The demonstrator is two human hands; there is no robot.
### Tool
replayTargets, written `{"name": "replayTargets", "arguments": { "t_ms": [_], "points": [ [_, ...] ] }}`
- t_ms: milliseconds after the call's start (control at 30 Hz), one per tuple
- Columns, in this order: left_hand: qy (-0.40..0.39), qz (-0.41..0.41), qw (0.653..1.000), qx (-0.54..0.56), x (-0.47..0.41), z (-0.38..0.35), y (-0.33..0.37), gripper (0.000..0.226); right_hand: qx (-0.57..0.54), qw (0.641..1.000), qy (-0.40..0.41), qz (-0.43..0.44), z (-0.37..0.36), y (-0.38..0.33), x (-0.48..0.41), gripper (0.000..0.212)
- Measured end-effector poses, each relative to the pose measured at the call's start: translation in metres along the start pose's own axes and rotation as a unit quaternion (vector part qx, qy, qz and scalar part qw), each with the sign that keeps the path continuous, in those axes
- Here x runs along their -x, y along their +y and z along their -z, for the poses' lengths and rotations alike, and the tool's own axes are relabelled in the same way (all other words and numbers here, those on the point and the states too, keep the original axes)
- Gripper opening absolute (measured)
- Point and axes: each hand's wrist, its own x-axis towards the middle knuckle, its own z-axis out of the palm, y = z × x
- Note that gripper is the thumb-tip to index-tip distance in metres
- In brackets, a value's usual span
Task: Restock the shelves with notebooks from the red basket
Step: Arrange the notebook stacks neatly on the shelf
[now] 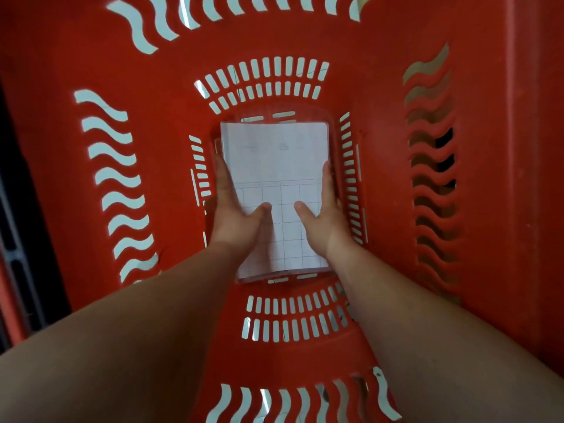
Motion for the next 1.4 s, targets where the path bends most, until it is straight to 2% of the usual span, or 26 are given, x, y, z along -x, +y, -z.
{"name": "replayTargets", "arguments": {
  "t_ms": [233,333,400,500,667,733,800,933,1067,1200,1333,1400],
  "points": [
    [0.041,0.002,0.998,-0.050,0.018,-0.004,0.026,0.097,0.026,0.998,0.037,-0.040,0.006,-0.009,0.005,0.088],
    [-0.002,0.006,0.997,-0.072,0.029,-0.005,0.051,0.099,-0.023,0.996,0.035,-0.080,0.019,-0.019,0.015,0.098],
    [-0.036,0.017,0.998,-0.054,0.035,-0.002,0.072,0.096,-0.061,0.993,0.027,-0.095,0.030,-0.027,0.026,0.096],
    [-0.068,-0.006,0.996,-0.058,0.050,0.013,0.095,0.093,-0.098,0.991,0.010,-0.090,0.042,-0.038,0.050,0.084],
    [-0.079,-0.049,0.994,-0.055,0.094,0.063,0.127,0.096,-0.131,0.990,-0.002,-0.057,0.056,-0.076,0.103,0.088],
    [-0.085,-0.050,0.995,-0.014,0.118,0.088,0.146,0.093,-0.144,0.988,-0.003,-0.050,0.061,-0.101,0.129,0.092],
    [-0.104,-0.056,0.993,0.020,0.147,0.113,0.170,0.093,-0.178,0.983,0.000,-0.049,0.071,-0.129,0.157,0.088],
    [-0.125,-0.092,0.987,0.034,0.210,0.167,0.225,0.093,-0.217,0.976,0.014,-0.011,0.101,-0.190,0.227,0.084],
    [-0.147,-0.108,0.981,0.061,0.275,0.223,0.284,0.091,-0.268,0.963,0.005,-0.001,0.141,-0.249,0.304,0.092],
    [-0.183,-0.144,0.970,0.065,0.352,0.283,0.352,0.091,-0.309,0.950,0.022,0.043,0.183,-0.305,0.395,0.074],
    [-0.218,-0.165,0.959,0.082,0.424,0.334,0.413,0.091,-0.338,0.936,0.037,0.087,0.219,-0.350,0.485,0.086],
    [-0.233,-0.175,0.952,0.092,0.455,0.351,0.438,0.090,-0.361,0.927,0.036,0.101,0.235,-0.362,0.521,0.083]
  ]
}}
